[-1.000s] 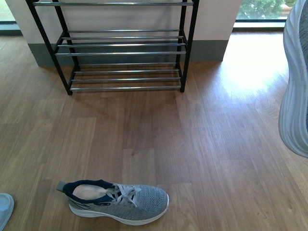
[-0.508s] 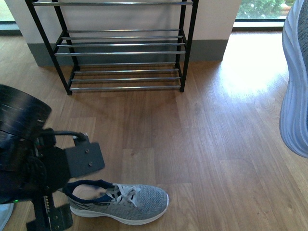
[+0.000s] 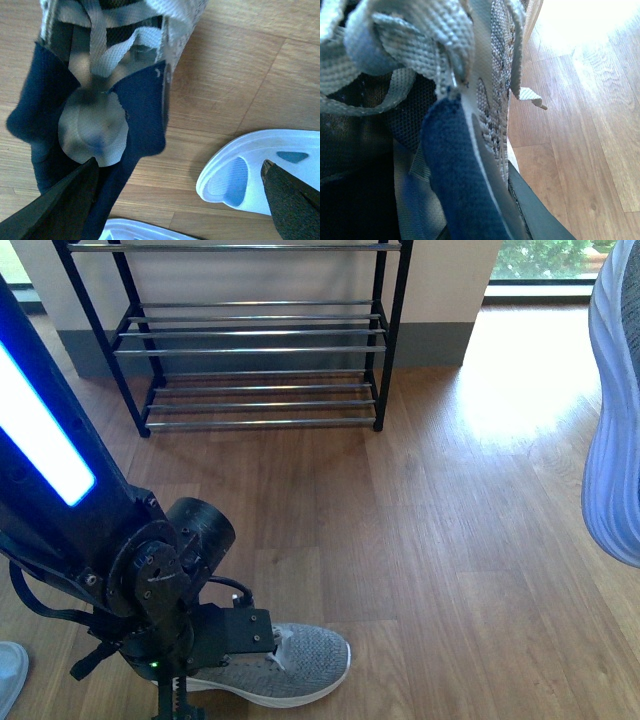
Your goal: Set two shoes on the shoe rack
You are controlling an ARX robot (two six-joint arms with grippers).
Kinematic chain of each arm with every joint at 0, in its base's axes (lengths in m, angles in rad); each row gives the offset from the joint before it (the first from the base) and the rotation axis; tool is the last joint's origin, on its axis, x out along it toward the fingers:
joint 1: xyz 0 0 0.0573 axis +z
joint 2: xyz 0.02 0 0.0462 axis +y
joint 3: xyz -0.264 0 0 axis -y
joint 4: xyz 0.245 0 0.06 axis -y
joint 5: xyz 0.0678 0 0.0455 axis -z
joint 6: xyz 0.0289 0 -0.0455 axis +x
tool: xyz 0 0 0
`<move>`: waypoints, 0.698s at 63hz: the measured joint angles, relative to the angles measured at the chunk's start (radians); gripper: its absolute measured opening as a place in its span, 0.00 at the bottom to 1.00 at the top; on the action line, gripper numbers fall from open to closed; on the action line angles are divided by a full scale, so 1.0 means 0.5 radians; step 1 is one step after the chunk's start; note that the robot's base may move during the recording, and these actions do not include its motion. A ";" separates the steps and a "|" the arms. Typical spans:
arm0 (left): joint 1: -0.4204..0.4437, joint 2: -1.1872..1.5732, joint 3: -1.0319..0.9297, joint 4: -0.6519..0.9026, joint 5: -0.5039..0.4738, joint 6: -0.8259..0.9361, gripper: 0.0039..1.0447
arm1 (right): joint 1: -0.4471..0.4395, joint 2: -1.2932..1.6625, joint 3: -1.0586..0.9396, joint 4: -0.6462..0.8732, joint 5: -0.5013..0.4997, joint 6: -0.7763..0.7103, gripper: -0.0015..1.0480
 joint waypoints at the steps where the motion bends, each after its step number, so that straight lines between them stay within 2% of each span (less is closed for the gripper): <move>1: 0.000 0.010 0.008 0.000 -0.003 0.000 0.91 | 0.000 0.000 0.000 0.000 0.000 0.000 0.02; 27: -0.044 0.278 0.186 -0.005 -0.043 -0.014 0.90 | 0.000 0.000 0.000 0.000 0.000 0.000 0.02; 30: -0.051 0.307 0.217 -0.001 -0.052 -0.040 0.84 | 0.000 0.000 0.000 0.000 0.000 0.000 0.02; 36: -0.050 0.343 0.268 0.002 -0.064 -0.079 0.63 | 0.000 0.000 0.000 0.000 -0.001 0.000 0.02; 44: -0.047 0.346 0.287 0.009 -0.078 -0.101 0.46 | 0.000 0.000 0.000 0.000 -0.001 0.000 0.02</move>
